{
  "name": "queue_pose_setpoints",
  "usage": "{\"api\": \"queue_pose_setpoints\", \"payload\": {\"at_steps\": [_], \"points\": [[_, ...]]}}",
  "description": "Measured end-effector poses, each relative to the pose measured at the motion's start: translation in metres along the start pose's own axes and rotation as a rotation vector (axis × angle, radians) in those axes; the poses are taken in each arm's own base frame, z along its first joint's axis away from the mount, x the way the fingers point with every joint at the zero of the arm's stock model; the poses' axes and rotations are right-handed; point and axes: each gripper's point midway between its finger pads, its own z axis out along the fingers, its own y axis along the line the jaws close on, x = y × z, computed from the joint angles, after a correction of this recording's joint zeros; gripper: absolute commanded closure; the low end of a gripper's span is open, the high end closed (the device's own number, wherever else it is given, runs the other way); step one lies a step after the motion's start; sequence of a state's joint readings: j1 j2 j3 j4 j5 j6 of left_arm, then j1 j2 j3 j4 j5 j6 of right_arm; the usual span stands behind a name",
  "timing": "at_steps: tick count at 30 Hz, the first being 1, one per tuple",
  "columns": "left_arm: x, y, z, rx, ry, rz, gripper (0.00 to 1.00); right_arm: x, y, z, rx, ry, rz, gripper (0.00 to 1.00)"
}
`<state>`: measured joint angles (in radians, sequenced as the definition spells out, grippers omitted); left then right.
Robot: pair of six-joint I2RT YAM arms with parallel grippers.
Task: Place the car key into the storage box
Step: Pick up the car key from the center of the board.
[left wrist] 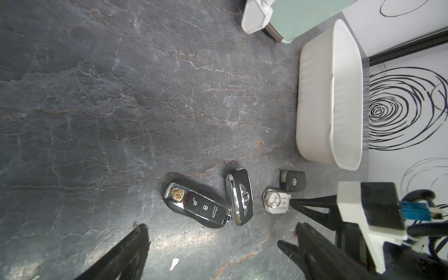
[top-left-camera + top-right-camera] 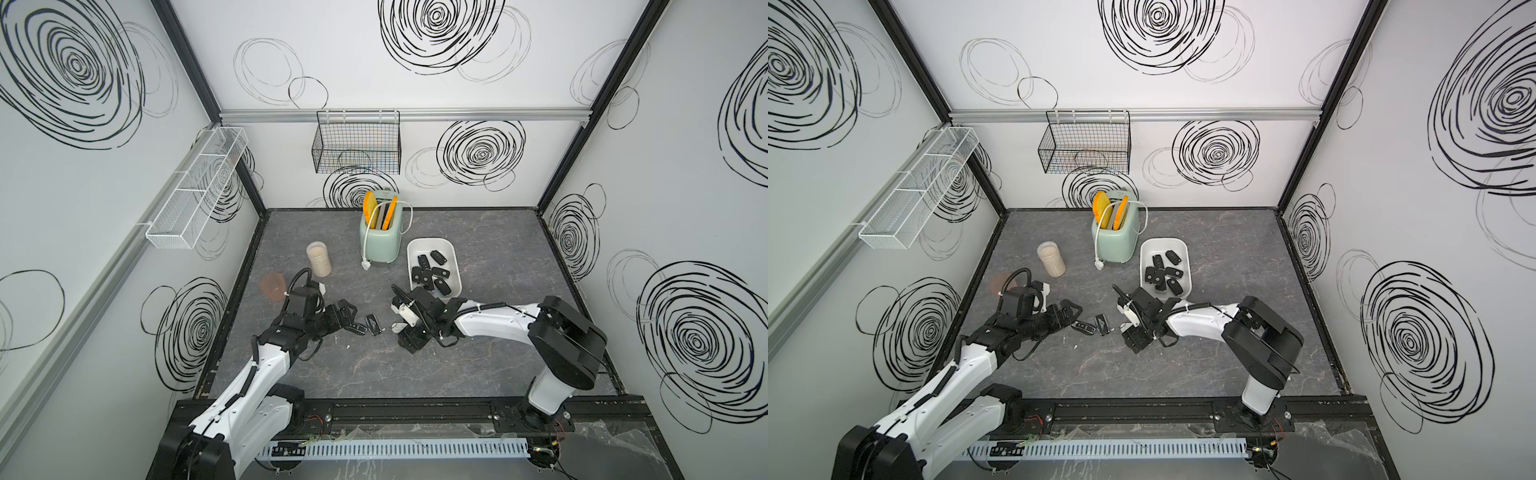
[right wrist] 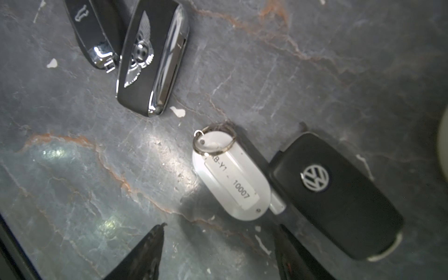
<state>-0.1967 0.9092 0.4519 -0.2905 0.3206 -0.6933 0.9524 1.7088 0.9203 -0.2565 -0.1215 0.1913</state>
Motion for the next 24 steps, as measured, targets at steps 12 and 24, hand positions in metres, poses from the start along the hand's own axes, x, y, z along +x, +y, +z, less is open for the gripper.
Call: {"api": "queue_pose_setpoints", "payload": {"at_steps": [12,24], "points": [[-0.002,0.002,0.0,-0.004,0.001,-0.003,0.02,-0.025,-0.006,0.012,0.057,-0.014,-0.069,0.26],[-0.002,0.003,0.0,-0.003,-0.001,-0.003,0.02,-0.036,-0.006,0.021,0.112,-0.021,-0.145,0.19]]}}
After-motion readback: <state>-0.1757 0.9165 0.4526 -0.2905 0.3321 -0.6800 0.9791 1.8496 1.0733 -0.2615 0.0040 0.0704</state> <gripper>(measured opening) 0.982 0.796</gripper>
